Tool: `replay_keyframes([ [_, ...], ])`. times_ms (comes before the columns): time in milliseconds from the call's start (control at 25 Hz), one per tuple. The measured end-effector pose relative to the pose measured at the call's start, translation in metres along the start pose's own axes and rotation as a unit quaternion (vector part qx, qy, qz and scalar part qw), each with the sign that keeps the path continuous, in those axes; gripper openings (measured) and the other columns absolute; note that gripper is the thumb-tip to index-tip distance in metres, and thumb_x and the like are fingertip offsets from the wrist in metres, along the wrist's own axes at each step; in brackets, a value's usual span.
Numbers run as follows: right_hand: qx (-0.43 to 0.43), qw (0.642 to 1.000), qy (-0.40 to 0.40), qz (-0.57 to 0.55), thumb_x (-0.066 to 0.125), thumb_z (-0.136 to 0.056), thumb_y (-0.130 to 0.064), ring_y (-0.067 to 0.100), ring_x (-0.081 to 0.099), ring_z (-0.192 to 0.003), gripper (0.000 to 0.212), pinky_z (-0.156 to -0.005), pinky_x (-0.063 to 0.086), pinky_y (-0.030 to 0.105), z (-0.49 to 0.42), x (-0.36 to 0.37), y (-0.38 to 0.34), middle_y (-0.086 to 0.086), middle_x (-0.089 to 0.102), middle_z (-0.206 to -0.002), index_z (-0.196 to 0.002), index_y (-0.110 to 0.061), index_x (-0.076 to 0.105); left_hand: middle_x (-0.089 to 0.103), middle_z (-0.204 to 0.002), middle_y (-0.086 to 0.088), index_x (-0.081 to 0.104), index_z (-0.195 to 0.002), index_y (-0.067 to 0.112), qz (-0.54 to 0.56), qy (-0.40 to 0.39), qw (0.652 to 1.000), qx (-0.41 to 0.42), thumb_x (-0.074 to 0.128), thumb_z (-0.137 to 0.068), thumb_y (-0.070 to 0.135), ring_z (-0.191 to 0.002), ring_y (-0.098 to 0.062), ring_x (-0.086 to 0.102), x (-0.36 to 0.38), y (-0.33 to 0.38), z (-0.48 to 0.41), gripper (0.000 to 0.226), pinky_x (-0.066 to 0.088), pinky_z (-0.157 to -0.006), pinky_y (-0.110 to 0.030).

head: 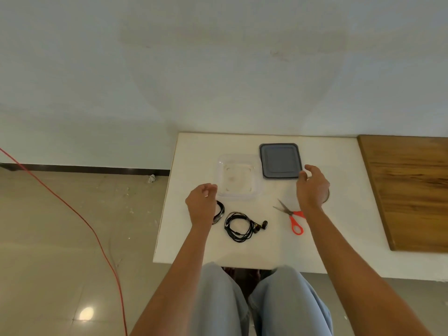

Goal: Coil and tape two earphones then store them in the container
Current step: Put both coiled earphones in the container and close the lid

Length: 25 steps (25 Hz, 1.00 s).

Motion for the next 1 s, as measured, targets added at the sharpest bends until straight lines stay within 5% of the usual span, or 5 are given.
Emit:
replay_keyframes([
  [120,-0.179,0.978,-0.108,0.017,0.054,-0.093,-0.018,0.018,0.063,-0.079,0.015,-0.072,0.054,0.034,0.054,0.011,-0.010,0.004,0.068,-0.093,-0.100,-0.014,0.066,0.067,-0.095,0.003,0.068,-0.104,0.010,-0.037,0.034,0.999,0.013,0.058,-0.092,0.019,-0.089,-0.006,0.057,-0.013,-0.001,0.015,0.017,0.038,-0.072,-0.007],
  [240,-0.262,0.880,-0.317,0.237,0.052,-0.093,-0.030,0.020,0.060,-0.097,0.024,-0.075,0.050,0.032,0.109,0.047,-0.008,0.003,0.065,-0.103,-0.109,-0.015,0.063,0.068,-0.094,0.001,0.067,-0.103,0.011,-0.032,0.019,0.999,0.007,0.059,-0.092,0.016,-0.079,-0.005,0.058,-0.011,-0.006,0.035,0.015,0.042,-0.061,-0.004],
  [360,-0.284,0.855,-0.294,0.317,0.050,-0.094,-0.015,0.024,0.056,-0.098,0.019,-0.069,0.040,0.028,0.124,0.063,-0.001,0.007,0.060,-0.106,-0.108,-0.010,0.061,0.066,-0.091,0.005,0.066,-0.102,0.013,-0.033,0.003,0.999,0.003,0.059,-0.092,0.017,-0.077,0.000,0.057,-0.009,-0.012,0.048,0.013,0.042,-0.059,-0.003],
  [760,-0.181,0.962,-0.203,0.028,0.059,-0.084,-0.007,0.019,0.060,-0.057,0.011,-0.054,0.054,0.034,0.100,0.004,-0.042,0.003,0.064,-0.067,-0.080,-0.009,0.069,0.063,-0.085,0.003,0.064,-0.097,0.008,-0.032,0.023,0.999,0.024,0.055,-0.094,0.015,-0.078,-0.007,0.056,-0.012,-0.018,0.049,0.011,0.039,-0.061,0.000],
  [1000,-0.102,0.980,-0.163,0.045,0.055,-0.082,0.004,0.010,0.046,-0.042,0.015,-0.034,0.033,0.013,0.039,0.042,-0.095,0.006,0.055,-0.058,-0.070,0.003,0.063,0.065,-0.092,0.004,0.062,-0.097,0.015,-0.042,-0.022,0.998,0.039,0.055,-0.091,0.008,-0.087,-0.011,0.062,-0.002,-0.022,0.053,0.012,0.042,-0.065,-0.009],
])
Point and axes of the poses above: each hand's wrist, its own z-axis away from the middle knuckle, its own x-axis out of the palm, y = z × x, the point moved 2 cm from there along -z, towards the middle knuckle
